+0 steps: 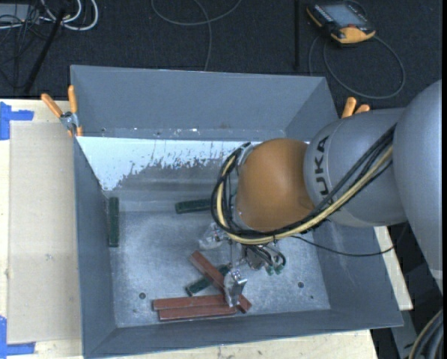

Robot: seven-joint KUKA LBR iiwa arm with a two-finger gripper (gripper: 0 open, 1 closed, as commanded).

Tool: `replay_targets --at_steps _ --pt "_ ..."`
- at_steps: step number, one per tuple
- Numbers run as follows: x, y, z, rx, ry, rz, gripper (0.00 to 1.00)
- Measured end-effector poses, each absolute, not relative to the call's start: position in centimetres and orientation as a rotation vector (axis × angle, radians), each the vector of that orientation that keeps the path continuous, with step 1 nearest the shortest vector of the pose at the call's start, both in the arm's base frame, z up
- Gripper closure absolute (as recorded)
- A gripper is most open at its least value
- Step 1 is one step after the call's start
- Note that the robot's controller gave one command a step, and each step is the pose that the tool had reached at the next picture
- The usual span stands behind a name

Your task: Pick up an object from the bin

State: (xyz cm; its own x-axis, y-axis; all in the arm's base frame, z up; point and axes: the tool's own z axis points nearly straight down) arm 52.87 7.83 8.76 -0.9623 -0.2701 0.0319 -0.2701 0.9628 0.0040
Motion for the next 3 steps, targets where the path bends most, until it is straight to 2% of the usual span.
replay_targets --at_steps 1,2,3 --pt "52.5 7.7 9.0 0.425 -3.094 -0.001 1.00" --pt "52.8 4.2 8.2 0.323 -3.137 -0.008 1.00" --pt "54.9 7.7 26.2 1.048 -2.972 0.000 1.00"
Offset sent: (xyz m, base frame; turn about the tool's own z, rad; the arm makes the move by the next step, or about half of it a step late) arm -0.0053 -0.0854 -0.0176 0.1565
